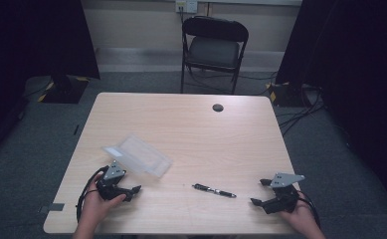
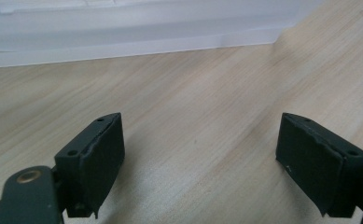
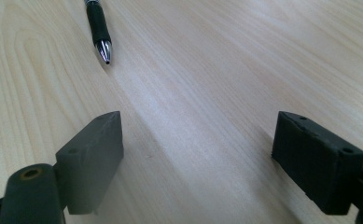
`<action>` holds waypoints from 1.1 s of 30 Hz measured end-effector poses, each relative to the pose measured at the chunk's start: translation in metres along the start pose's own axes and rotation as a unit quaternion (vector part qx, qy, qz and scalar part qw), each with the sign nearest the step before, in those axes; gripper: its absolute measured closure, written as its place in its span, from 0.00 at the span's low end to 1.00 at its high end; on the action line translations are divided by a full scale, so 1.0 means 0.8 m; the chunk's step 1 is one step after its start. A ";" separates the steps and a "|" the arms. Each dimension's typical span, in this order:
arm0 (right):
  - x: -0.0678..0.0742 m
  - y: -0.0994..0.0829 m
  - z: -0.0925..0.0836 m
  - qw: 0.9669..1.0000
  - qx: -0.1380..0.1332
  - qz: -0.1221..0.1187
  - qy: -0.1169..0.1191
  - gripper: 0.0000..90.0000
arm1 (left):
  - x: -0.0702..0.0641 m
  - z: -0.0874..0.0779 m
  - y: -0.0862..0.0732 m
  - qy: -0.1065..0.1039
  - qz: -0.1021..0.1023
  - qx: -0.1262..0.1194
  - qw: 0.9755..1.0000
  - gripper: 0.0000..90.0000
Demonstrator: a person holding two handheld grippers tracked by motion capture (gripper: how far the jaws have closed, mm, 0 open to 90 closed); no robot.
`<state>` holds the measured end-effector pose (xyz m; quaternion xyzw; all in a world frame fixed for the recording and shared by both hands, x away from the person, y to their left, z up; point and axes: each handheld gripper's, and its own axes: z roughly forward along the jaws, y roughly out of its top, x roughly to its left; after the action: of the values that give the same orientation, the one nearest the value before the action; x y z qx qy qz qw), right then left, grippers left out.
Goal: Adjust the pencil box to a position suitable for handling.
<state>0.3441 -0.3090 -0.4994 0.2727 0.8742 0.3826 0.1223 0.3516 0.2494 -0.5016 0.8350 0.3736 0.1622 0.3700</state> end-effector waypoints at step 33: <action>0.000 0.000 0.000 1.000 0.000 0.000 0.002 0.17 | -0.051 0.005 0.021 -0.069 0.025 -0.001 0.997 0.29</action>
<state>0.3444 -0.3092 -0.4994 0.2723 0.8742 0.3834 0.1206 0.3353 0.2093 -0.4915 0.8530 0.3258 0.1144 0.3914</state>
